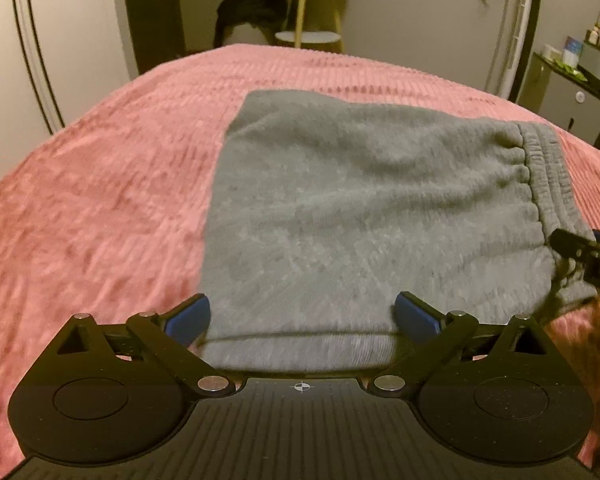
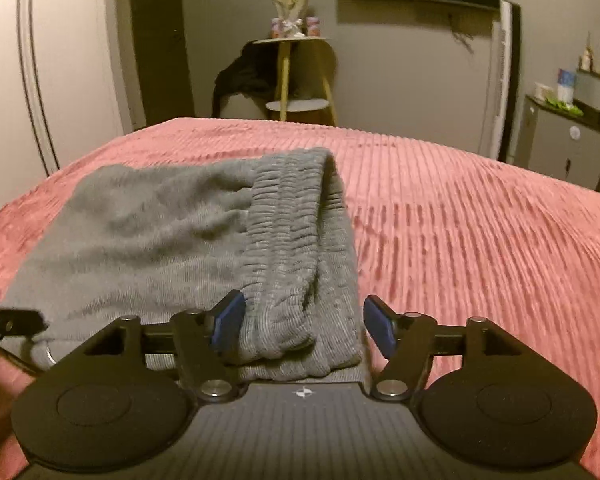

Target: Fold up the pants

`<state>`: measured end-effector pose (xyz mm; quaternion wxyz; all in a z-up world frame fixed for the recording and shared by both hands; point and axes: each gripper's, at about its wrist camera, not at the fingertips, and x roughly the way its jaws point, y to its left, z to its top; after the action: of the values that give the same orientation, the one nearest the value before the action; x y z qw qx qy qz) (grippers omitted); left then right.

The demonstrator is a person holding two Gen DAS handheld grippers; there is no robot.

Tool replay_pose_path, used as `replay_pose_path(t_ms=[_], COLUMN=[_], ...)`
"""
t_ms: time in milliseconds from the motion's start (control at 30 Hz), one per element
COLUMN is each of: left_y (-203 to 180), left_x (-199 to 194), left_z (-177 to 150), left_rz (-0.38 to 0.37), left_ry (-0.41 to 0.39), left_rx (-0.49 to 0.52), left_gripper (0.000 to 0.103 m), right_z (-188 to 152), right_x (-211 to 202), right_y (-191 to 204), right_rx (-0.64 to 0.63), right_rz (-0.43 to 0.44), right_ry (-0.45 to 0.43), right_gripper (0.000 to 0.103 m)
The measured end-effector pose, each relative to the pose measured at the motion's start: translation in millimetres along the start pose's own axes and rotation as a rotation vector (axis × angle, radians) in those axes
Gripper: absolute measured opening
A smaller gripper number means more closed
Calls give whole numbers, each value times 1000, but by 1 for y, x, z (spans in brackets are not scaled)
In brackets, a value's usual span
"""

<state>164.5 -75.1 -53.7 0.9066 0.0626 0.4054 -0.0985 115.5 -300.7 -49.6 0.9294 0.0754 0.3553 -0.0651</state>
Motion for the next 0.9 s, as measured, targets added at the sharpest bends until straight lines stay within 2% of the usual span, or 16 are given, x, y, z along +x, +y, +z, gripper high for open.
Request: replay_pose_path(t_ms=[133,167,200,233,267,367,533,600,800,900], left_y=[10,12,14,15,15,11,6,3,3,1], left_x=[-20,-24,-30,-35,-40,-53,-73,-85,-135,-149], left_z=[-11,-15,-20,-24,-29,-48,-75,-77,-74,-64], left_rz=[32,35,37,43,52,74,42,37,45,60], left_ry=[-2,-6,-14,-21,-30,-54,-55,-69,-185,-224], left_rx=[-11,-21,-33,-41,-45,-38,-36,-34,-41,-27], left_gripper=[101,101,101,101,102,102,102,102,103,103], right_z=[-2,-3,-4,-7,-9,-20,-41,-45,-40,-27], right_x=[-29,-38,-46,-57,-65,-94,-127,-137,-170,-180], right_y=[11,12,12,10,9,16,41,51,70,83], right_rx=[-31,-20,4,43,73,115,116,106,96,42], right_rz=[-119,-164,-193,-201,-192,-146,-54,-43,-31,-33], right_ry=[-6,6,14,23,26,60,135,154,106,89], right_gripper=[77,81,89,94,99,99,99,99,99,99])
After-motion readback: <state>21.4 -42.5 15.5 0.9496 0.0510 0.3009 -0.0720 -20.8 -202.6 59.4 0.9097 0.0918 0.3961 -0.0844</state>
